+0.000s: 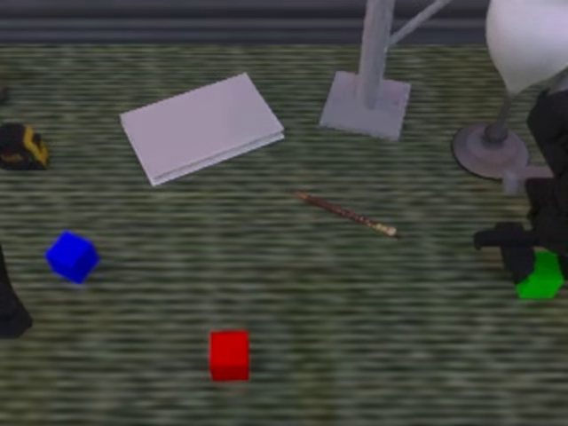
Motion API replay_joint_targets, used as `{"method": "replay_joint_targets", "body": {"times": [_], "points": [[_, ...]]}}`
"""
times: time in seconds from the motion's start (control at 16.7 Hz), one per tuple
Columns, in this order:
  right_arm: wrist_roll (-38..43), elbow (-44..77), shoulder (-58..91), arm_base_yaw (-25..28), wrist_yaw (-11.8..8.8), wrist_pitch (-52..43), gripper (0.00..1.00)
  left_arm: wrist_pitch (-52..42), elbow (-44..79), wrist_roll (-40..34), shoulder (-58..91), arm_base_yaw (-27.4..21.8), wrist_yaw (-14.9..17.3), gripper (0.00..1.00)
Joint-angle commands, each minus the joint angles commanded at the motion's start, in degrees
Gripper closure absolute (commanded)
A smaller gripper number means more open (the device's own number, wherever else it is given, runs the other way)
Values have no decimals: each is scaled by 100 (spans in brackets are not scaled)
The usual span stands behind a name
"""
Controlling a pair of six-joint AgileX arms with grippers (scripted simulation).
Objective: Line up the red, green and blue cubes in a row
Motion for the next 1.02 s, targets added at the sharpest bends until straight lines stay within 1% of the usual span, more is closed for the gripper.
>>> {"method": "replay_joint_targets", "body": {"times": [0.24,0.48,0.6,0.9,1.02], "points": [[-1,190,-205,-3,12,-281,100,0,0,0,0,0,0,0],[-5,610,-594,19,10,-1194,100,0,0,0,0,0,0,0],[-17,769,-771,35,9,-1474,100,0,0,0,0,0,0,0],[2,794,-793,25,7,-1516,100,0,0,0,0,0,0,0],[201,892,-733,225,10,-1568,100,0,0,0,0,0,0,0]]}}
